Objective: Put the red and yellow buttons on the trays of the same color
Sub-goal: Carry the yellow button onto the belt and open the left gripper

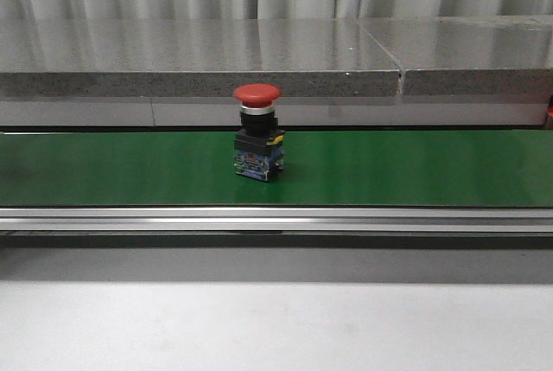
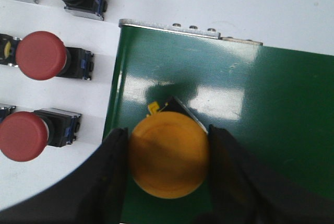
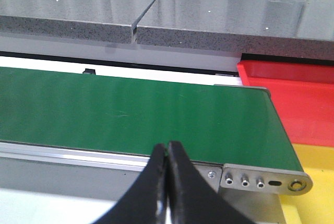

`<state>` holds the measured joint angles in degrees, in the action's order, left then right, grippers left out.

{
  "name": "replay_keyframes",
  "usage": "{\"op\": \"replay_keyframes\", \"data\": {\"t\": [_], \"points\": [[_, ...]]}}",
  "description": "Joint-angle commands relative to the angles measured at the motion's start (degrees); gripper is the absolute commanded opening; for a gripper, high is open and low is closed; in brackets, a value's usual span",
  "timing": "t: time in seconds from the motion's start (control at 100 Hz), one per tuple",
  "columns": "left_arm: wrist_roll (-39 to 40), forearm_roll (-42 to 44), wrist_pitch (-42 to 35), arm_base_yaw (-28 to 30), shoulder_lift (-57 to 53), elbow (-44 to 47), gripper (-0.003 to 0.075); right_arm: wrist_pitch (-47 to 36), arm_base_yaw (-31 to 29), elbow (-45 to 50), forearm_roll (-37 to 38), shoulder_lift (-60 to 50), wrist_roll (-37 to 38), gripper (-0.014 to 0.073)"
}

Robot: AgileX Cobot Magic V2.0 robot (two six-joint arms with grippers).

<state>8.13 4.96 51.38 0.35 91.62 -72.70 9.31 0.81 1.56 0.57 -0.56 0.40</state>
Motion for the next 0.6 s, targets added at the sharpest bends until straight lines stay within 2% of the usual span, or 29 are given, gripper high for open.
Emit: {"op": "replay_keyframes", "data": {"t": [0.0, 0.17, 0.23, 0.3, 0.32, 0.38, 0.44, 0.51, 0.54, 0.59], "points": [[0.0, 0.3, -1.4, -0.5, -1.4, -2.1, -0.0019, -4.5, 0.0, -0.6, 0.3, -1.0, 0.1, -0.0068], [0.0, 0.4, 0.0, -0.5, -0.1, -2.1, -0.0009, -4.5, 0.0, -0.6, 0.3, -1.0, 0.1, -0.0068], [-0.4, 0.4, 0.2, -0.5, -0.1, -2.1, 0.0046, -4.5, 0.0, -0.6, 0.3, -1.0, 0.1, -0.0068], [-1.6, 0.0, 0.3, -0.5, -0.1, -2.1, 0.0171, -4.5, 0.0, -0.6, 0.3, -1.0, 0.1, -0.0068], [-1.7, -0.1, 0.3, -0.5, -0.1, -2.1, 0.0240, -4.5, 0.0, -0.6, 0.3, -1.0, 0.1, -0.0068], [-1.7, -0.2, 0.4, -0.5, -0.1, -2.1, 0.0376, -4.5, 0.0, -0.6, 0.3, -1.0, 0.1, -0.0068], [-1.7, -0.2, 0.4, -0.5, -0.1, -2.1, 0.0561, -4.5, 0.0, -0.6, 0.3, -1.0, 0.1, -0.0068], [-1.8, -0.2, 0.1, -0.5, -0.1, -2.1, 0.0683, -4.5, 0.0, -0.6, 0.3, -1.0, 0.1, -0.0068], [-2.2, -0.2, -0.2, -0.5, -0.1, -2.1, 0.0706, -4.5, 0.0, -0.6, 0.3, -1.0, 0.1, -0.0068], [-3.0, -0.2, -1.1, -0.5, -0.1, -2.2, 0.0703, -4.5, 0.0, -0.6, 0.3, -1.0, 0.1, -0.0068]]}}
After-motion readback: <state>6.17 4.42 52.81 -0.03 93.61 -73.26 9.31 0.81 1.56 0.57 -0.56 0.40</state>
